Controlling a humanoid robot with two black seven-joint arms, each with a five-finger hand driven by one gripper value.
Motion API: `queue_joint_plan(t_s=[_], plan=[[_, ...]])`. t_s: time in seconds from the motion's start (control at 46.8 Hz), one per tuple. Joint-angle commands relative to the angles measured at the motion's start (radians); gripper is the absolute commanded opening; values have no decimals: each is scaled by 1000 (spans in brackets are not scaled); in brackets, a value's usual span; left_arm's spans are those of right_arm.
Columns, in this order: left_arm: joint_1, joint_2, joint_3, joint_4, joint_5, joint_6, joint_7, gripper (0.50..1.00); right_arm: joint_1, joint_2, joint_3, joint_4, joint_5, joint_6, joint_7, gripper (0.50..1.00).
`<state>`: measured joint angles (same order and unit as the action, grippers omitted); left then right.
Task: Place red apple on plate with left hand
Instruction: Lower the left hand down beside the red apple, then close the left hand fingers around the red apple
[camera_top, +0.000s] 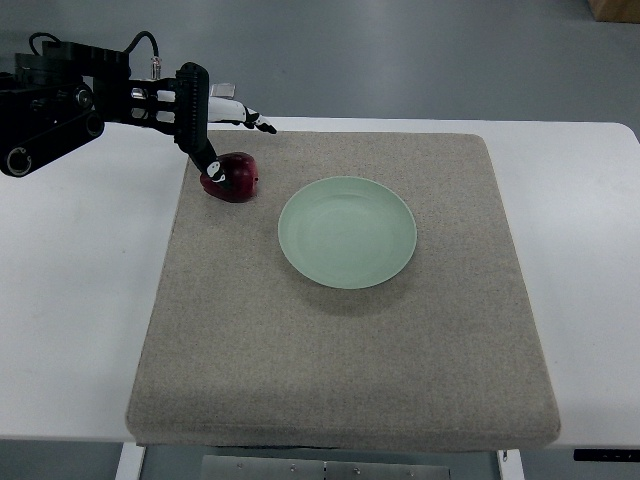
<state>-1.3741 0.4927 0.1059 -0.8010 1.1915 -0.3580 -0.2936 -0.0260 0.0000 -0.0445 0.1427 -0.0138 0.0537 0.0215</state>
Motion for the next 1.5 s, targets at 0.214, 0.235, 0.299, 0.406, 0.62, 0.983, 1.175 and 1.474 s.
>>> queue_joint_plan(t_s=[0.214, 0.235, 0.299, 0.406, 0.62, 0.983, 1.175, 1.474], plan=[[27, 4, 11, 9, -3, 1, 1, 990, 0, 0, 0, 0, 0, 0, 0, 964], [27, 4, 11, 9, -3, 2, 1, 990, 0, 0, 0, 0, 0, 0, 0, 964], [29, 3, 11, 11, -3, 10, 2, 992, 0, 0, 0, 0, 0, 0, 0, 964], [43, 0, 9, 22, -7, 16, 2, 992, 0, 0, 0, 0, 0, 0, 0, 964], [64, -9, 8, 32, -18, 27, 2, 990, 0, 0, 0, 0, 0, 0, 0, 964], [95, -16, 8, 42, -18, 116, 1, 973, 0, 0, 0, 0, 0, 0, 0, 964], [96, -28, 8, 43, -18, 116, 1, 958, 0, 0, 0, 0, 0, 0, 0, 964], [96, -31, 9, 43, -6, 114, 1, 853, 0, 0, 0, 0, 0, 0, 0, 964]])
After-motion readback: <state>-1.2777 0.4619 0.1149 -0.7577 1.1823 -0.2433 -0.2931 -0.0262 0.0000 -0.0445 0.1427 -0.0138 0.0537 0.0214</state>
